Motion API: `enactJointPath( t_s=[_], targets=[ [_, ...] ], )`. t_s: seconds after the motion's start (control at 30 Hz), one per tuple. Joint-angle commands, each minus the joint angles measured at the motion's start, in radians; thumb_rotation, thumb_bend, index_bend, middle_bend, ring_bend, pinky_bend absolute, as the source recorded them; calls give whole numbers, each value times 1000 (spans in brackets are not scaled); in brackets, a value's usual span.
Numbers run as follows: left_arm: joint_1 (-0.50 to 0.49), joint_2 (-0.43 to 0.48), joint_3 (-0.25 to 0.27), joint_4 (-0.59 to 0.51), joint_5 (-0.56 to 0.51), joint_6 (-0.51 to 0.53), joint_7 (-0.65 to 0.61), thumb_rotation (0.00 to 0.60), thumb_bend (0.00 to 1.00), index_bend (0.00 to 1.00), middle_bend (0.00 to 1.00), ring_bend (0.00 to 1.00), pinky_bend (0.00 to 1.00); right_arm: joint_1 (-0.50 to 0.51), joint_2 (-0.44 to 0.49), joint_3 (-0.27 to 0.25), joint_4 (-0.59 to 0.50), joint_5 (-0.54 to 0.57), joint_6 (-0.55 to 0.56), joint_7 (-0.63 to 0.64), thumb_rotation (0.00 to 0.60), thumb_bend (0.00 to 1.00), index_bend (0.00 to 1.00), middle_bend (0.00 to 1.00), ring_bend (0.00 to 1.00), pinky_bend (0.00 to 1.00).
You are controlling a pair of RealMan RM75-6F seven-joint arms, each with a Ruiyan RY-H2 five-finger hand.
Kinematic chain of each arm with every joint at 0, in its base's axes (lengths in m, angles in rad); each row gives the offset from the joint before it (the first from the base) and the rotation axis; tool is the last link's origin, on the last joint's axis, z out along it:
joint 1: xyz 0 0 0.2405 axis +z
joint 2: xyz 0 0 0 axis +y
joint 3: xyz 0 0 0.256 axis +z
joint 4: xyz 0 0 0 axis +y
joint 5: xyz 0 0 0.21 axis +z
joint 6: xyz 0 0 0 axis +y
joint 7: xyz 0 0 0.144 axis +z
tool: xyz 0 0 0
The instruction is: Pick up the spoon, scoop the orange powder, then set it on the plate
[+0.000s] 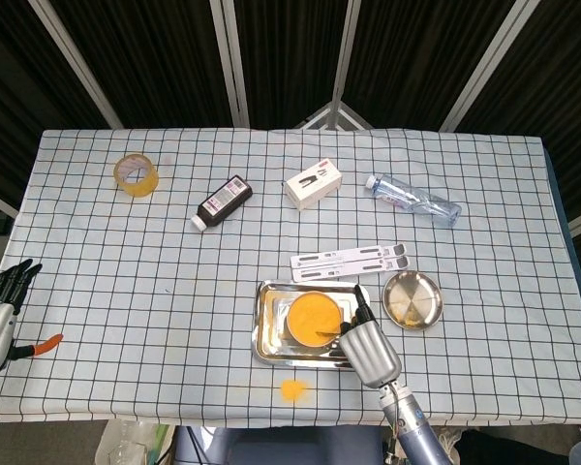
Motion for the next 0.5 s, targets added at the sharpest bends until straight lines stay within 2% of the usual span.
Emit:
enactJointPath(
  t_s=[0.03, 0.5],
  targets=[
    [0, 0, 0, 0, 0, -1, 0, 600, 0, 0, 0, 0, 0, -1, -9, 8, 21, -2, -5, 5, 600, 661, 879, 801, 408, 0],
    [0, -1, -1, 1, 0, 1, -2, 600, 0, 0, 0, 0, 0, 4, -36, 63, 74, -29, 6, 41, 600, 668, 879, 801, 408, 0]
  ],
)
